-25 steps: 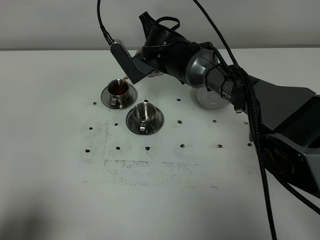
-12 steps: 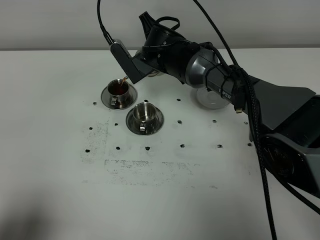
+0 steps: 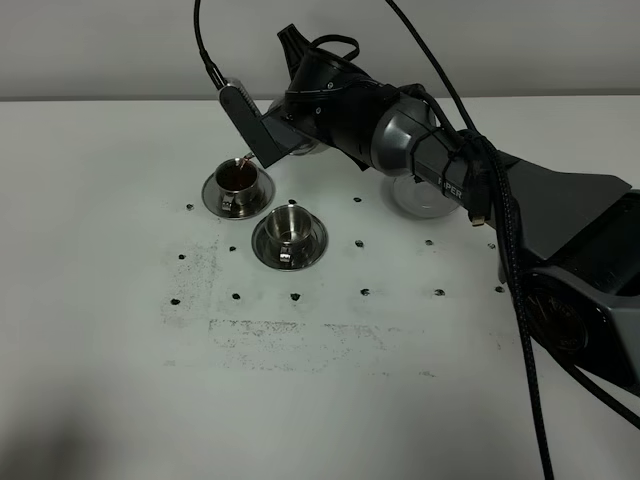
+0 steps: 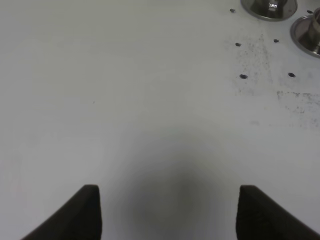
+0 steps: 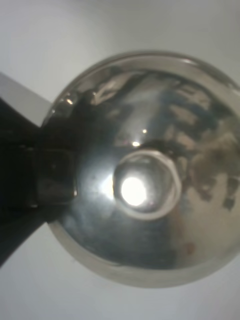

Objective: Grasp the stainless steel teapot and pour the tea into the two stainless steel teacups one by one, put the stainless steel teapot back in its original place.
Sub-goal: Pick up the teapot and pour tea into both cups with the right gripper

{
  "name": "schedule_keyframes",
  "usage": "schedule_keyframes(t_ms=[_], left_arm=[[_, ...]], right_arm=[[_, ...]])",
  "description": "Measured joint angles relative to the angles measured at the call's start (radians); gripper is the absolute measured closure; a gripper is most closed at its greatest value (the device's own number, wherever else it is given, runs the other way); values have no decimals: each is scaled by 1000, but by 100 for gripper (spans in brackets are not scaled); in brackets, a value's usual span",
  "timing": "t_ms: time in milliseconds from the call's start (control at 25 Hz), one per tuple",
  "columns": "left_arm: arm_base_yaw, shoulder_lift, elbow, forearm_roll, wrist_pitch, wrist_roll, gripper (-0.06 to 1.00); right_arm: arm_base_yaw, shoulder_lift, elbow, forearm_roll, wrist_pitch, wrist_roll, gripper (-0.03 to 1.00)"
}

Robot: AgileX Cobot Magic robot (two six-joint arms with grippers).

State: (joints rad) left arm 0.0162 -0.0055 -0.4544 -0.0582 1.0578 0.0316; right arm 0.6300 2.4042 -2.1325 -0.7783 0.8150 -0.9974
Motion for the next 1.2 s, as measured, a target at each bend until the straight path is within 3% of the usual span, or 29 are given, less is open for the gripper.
schedule_keyframes(t_ms=[600,840,1080,1200], left_arm=[[0,0,0,0,0,0,39],[0,0,0,0,0,0,39],[0,0,0,0,0,0,39],[0,0,0,0,0,0,39]], right_arm=[[-63,-5,-1,215,25,13,77],[-84,-63,-1,390,62,19,77],[-83,-160,21,579,125,262,77],[-70,-250,132,657,103,363,77]])
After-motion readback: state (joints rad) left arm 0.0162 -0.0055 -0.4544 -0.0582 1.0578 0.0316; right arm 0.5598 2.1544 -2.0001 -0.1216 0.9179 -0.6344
